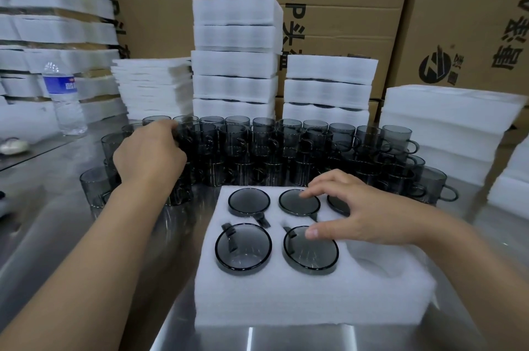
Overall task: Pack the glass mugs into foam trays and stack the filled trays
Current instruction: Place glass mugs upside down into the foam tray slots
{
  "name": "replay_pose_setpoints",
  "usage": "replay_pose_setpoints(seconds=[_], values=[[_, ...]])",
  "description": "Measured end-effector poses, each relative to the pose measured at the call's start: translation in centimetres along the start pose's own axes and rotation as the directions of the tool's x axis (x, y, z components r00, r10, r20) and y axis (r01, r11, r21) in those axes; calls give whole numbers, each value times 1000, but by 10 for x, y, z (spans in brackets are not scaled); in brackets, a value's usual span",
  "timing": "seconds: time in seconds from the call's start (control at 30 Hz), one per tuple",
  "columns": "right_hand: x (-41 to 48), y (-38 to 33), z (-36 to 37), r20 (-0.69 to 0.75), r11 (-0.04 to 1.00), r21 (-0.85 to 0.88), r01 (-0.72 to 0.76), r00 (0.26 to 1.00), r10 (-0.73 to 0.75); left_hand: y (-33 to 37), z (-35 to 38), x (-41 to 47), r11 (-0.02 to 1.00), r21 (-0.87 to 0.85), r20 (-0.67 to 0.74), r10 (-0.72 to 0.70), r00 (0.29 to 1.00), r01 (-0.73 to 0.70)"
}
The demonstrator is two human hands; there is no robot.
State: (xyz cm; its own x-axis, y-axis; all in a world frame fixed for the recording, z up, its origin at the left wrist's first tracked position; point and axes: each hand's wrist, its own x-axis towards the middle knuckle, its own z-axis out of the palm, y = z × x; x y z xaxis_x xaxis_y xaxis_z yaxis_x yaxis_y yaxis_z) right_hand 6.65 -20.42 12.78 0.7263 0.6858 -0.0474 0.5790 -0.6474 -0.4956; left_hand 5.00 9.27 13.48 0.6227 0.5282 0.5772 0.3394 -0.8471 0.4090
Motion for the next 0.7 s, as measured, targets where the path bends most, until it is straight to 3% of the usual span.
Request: replay_pose_setpoints(seconds=[0.27, 0.37, 0.5, 0.6, 0.7], values=[[0, 0, 0, -16, 1000, -4, -7, 1000, 7, 33, -6, -27, 934, -141, -191, 299, 935, -328], [1, -1, 0, -72, 999, 53, -2, 997, 6, 41, -5, -39, 819, -217, -263, 476, 839, -532], [5, -6, 2, -255, 964, 263, 36, 966, 33, 52, -2, -53, 588, -291, -252, 714, 653, -755], [8, -7, 3, -398, 876, 464, 132, 914, 73, 58, 0, -59, 470, -277, -228, 815, 532, -838], [10, -7, 5, -444, 796, 572, 199, 891, 97, 58, 2, -58, 408, -294, -231, 848, 478, -865]])
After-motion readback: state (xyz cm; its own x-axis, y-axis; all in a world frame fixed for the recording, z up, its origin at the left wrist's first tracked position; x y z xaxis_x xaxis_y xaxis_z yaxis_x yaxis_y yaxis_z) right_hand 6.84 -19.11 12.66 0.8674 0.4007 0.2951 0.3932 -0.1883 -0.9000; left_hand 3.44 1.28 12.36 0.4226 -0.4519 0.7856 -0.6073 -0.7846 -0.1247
